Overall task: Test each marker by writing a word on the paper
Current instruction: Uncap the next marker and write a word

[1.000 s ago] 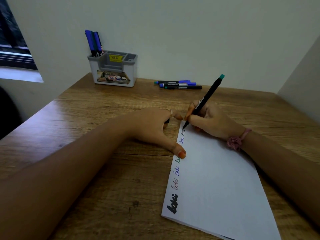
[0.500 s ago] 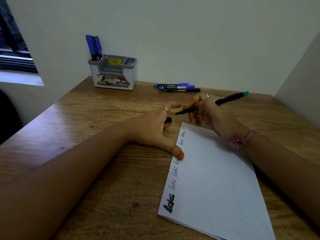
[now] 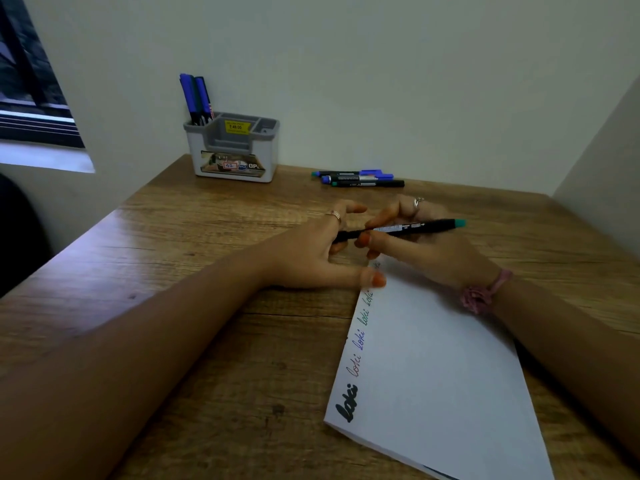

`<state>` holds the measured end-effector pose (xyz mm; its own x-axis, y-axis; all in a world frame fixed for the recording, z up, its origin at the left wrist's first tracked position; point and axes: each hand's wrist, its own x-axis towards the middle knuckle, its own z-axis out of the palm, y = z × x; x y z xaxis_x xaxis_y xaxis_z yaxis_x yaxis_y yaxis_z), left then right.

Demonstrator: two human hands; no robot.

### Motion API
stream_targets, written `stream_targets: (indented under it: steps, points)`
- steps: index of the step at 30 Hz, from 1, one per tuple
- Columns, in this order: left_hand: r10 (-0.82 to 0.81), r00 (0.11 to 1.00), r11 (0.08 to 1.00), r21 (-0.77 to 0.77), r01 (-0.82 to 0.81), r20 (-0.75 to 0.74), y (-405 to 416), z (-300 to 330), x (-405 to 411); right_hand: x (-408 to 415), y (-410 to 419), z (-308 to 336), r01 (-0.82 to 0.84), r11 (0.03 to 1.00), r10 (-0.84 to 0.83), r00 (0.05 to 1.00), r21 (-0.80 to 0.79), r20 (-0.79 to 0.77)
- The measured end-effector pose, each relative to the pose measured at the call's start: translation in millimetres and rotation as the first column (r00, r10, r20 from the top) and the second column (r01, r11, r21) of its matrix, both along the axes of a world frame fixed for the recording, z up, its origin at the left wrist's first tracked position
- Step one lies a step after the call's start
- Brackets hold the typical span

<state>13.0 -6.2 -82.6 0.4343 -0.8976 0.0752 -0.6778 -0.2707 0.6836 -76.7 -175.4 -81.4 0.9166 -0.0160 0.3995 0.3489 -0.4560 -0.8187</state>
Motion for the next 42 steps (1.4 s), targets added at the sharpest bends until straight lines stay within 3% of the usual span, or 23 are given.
stream_targets:
  steps: [2,6,11,13,15,17,19,24,33,42]
  points:
    - [-0.032,0.999,0.997,-0.063,0.034,0.032,0,1,-4,-1,-1,3,-0.008,0.995,0.011,1.0,-0.101,0.029]
    - [-0.027,0.999,0.983,-0.18,0.031,0.026,1,3,-7,-7,-2,7,-0.036,0.993,0.042,0.998,-0.113,0.049]
    - [-0.004,0.933,0.867,-0.466,-0.176,-0.359,5,15,-5,-13,-7,14,-0.074,0.995,0.075,0.997,0.062,-0.012]
    - [-0.031,0.829,0.799,-0.512,-0.315,-0.559,3,18,-5,-13,-7,17,-0.041,0.991,0.042,0.999,0.129,-0.001]
    - [-0.111,0.657,0.71,-0.522,-0.473,-0.746,2,19,-2,-12,-5,17,-0.004,0.97,-0.005,0.999,0.245,0.037]
    - [-0.182,0.512,0.636,-0.498,-0.59,-0.84,1,20,1,-11,-2,17,0.052,0.944,-0.09,0.991,0.325,0.102]
    - [-0.235,0.423,0.594,-0.474,-0.65,-0.875,0,17,2,-10,0,16,0.111,0.94,-0.168,0.973,0.323,0.156]
    - [-0.335,0.258,0.539,-0.409,-0.736,-0.906,-5,7,-2,-7,1,11,0.264,0.955,-0.287,0.938,0.139,0.192]
    - [-0.338,0.176,0.535,-0.343,-0.772,-0.925,-10,-1,-9,-8,2,7,0.405,0.903,-0.368,0.901,-0.141,0.229]
    - [-0.321,0.166,0.556,-0.327,-0.764,-0.932,-11,-1,-10,-7,4,8,0.418,0.905,-0.399,0.9,-0.086,0.173]
